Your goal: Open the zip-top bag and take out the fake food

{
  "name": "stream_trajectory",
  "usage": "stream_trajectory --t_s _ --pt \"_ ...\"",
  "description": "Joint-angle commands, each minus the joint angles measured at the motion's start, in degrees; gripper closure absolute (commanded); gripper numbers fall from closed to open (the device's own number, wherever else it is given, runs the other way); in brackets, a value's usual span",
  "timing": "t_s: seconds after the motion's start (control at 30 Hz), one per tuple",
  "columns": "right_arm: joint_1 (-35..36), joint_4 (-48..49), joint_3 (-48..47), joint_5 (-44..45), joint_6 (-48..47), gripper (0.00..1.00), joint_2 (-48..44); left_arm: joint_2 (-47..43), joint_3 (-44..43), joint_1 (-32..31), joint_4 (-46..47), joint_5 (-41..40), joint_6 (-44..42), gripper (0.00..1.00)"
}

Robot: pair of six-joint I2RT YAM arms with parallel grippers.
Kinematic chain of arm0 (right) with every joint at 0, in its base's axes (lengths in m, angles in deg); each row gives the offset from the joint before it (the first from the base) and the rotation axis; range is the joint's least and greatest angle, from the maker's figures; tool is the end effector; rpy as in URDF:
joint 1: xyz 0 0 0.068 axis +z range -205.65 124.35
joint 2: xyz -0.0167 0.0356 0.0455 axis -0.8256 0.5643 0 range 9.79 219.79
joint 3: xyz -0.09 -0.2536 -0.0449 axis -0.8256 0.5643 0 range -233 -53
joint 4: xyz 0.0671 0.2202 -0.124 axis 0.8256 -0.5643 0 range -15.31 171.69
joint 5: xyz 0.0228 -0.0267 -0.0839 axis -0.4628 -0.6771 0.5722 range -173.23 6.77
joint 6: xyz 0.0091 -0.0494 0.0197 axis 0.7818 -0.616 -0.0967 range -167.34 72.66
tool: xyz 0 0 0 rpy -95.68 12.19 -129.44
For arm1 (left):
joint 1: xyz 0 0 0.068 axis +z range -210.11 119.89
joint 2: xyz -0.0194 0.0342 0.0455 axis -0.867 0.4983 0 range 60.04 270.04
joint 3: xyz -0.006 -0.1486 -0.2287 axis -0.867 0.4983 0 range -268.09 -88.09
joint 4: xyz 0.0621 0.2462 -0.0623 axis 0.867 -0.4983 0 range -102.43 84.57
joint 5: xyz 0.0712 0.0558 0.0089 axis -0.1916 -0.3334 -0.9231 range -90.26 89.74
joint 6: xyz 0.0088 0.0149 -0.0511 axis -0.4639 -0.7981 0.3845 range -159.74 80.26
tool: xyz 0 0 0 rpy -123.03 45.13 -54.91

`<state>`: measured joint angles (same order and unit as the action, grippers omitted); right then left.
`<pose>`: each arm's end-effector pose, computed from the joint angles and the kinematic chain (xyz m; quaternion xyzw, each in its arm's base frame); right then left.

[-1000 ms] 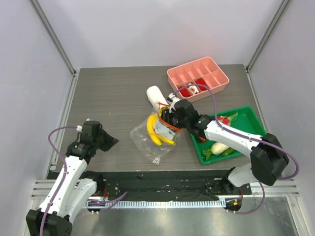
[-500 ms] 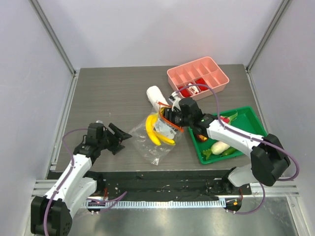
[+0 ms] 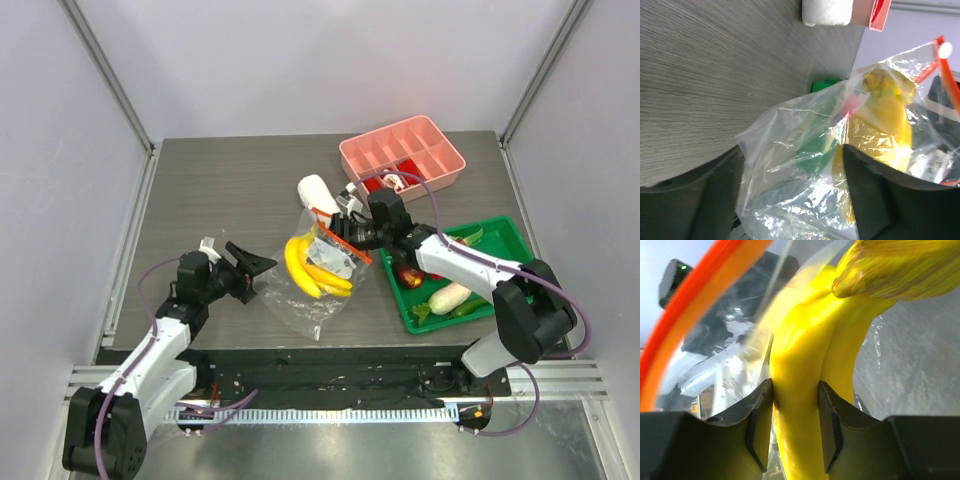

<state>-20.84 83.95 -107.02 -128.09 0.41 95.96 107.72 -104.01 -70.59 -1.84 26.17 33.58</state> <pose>0.2547 0.2078 0.2478 -0.0997 0.8165 0.5536 0.1300 0.1696 -0.0476 0.1807 -0.3351 0.7739 -0.4800 0.2413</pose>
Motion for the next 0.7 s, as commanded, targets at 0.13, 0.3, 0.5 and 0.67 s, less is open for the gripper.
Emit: stream_trajectory --t_s 0.13,0.3,0.5,0.67 --pt "0.17 6.88 -2.41 -4.27 2.79 0.99 -0.83 1.01 -4.62 0.11 -1.81 0.64 -4.57 0.89" --pt "0.17 -1.88 -3.81 2.3 -3.87 0.99 -1.36 -2.32 -8.68 0.11 -18.78 -9.01 -9.42 1.0" --pt "0.17 -14.92 -6.72 23.37 -13.9 0.99 -4.87 -9.09 -10.45 0.11 -34.6 -23.97 -9.78 1.0" --pt "0.44 -13.17 -3.91 33.16 -14.17 0.99 -7.5 -9.18 -10.8 0.11 -36.91 -25.46 -9.51 1.0"
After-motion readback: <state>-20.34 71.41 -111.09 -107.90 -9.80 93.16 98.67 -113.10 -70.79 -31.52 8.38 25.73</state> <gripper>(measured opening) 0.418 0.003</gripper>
